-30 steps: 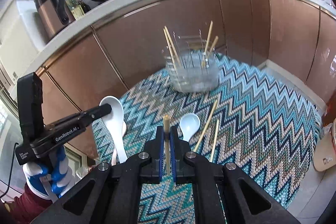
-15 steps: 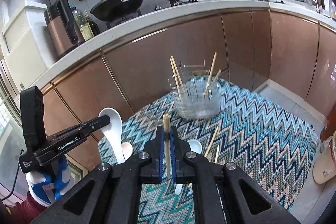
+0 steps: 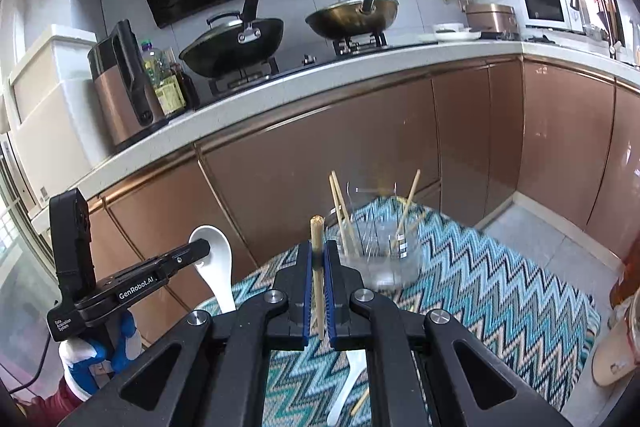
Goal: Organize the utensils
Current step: 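Lift the spoon in the left tool toward the rack while the right tool carries its chopstick, then open the left tool over the rack while the right tool opens, dropping spoon and chopstick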
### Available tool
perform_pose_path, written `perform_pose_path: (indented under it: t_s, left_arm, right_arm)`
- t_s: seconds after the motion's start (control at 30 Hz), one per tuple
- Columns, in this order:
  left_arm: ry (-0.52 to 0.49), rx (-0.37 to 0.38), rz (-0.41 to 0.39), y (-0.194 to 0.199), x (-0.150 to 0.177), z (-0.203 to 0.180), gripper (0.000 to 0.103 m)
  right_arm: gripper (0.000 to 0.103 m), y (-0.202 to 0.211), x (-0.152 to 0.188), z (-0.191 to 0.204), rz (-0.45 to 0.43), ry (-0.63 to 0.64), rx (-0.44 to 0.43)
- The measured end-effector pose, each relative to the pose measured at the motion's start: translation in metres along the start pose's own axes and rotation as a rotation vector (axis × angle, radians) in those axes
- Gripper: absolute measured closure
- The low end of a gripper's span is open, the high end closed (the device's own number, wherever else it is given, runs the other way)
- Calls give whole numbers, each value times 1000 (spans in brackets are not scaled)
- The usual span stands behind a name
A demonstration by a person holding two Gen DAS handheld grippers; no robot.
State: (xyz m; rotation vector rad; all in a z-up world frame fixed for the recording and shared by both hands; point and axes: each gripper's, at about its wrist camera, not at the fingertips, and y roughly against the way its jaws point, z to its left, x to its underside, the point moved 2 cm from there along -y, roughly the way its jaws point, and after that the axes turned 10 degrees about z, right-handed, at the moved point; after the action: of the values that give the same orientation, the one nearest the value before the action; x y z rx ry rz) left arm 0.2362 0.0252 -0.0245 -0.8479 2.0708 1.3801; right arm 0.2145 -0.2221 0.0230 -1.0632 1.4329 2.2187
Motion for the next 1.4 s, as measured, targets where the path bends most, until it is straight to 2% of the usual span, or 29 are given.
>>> perform_pose_path:
  t_s: [0.53, 0.67, 0.8, 0.93, 1.13, 1.4]
  left_arm:
    - [51, 49, -128, -29, -74, 15, 99]
    - [15, 11, -159, -48, -92, 0, 99]
    - [-46, -63, -198, -80, -105, -26, 99]
    - [-105, -148, -236, -115, -107, -49, 98]
    - [-162, -238, -244, -166, -88, -64, 98]
    - [-171, -278, -216, -202, -61, -60, 98]
  right_arm:
    - [97, -36, -66, -7, -91, 56, 5]
    - [97, -51, -76, -18, -105, 67, 42]
    - [97, -66, -83, -32, -111, 76, 93]
    - [97, -82, -87, -45, -103, 80, 118]
    - [97, -121, -79, -67, -53, 61, 115]
    - [97, -163, -53, -86, 31, 39, 109]
